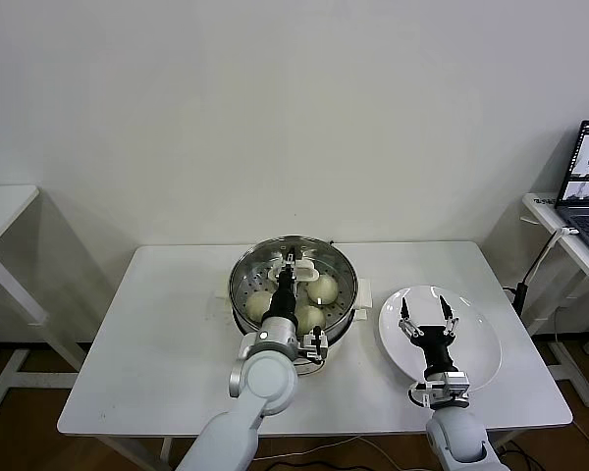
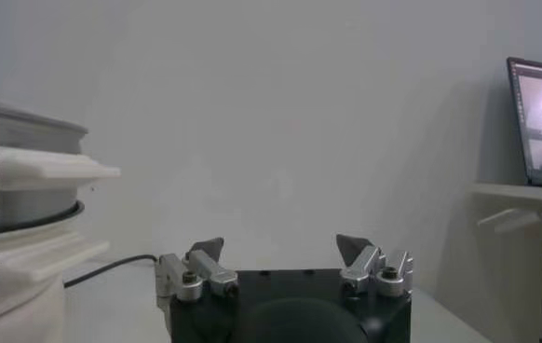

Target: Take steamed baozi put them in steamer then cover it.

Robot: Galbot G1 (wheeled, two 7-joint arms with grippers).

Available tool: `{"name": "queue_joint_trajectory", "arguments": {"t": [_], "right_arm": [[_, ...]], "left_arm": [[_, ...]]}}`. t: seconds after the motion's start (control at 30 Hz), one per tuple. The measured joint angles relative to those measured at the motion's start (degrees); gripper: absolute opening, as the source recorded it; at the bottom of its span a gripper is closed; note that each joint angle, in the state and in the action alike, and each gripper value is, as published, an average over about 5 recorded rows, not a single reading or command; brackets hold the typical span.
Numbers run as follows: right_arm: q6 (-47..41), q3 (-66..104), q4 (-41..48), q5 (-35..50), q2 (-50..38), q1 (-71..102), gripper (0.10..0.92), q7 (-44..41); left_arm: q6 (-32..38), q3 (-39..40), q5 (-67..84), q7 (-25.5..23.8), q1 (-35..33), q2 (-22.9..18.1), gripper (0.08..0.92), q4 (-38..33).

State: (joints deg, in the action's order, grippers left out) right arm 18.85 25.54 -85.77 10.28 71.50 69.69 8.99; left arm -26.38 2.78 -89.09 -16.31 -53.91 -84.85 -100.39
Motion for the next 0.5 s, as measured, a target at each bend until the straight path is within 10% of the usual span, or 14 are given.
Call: {"name": "queue_joint_trajectory", "arguments": {"t": [0.5], "right_arm": [[-0.16,-0.49,0.06,-0.35,0.04,-0.4,0.823,0.34]], "left_arm": [[-0.04,0.77,0.88,-0.57,-2.6,2.54,0.788,-5.63]]}}
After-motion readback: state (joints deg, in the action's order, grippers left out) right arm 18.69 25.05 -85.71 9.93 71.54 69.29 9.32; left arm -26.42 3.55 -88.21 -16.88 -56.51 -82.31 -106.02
